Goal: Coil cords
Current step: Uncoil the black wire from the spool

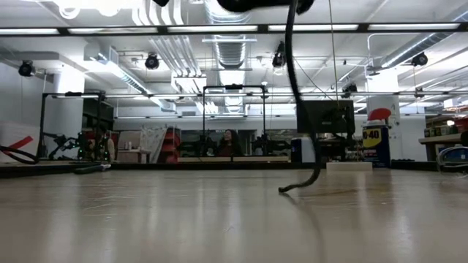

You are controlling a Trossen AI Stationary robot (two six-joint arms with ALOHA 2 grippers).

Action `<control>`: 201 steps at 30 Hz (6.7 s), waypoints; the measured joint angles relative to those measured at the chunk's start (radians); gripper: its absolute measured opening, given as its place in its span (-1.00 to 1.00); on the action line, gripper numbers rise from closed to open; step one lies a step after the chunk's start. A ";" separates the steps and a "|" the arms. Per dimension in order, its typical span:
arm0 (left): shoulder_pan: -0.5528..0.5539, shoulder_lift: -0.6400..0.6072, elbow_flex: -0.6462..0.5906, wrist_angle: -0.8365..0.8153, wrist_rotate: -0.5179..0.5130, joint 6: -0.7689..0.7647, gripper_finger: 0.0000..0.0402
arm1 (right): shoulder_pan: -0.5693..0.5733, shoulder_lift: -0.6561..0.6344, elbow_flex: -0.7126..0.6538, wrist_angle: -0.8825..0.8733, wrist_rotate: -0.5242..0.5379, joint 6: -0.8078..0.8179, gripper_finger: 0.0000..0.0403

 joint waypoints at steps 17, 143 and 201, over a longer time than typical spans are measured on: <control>0.010 0.000 0.000 0.007 0.043 0.020 -0.90 | -0.020 0.012 0.007 0.042 -0.052 -0.025 -0.98; 0.002 -0.040 -0.051 -0.098 0.260 1.039 -0.92 | -0.201 -0.058 -0.242 0.241 -0.478 0.240 -0.98; 0.043 -0.040 -0.060 -0.163 0.192 0.589 -0.88 | -0.076 0.190 0.232 -0.261 -0.167 0.089 -0.95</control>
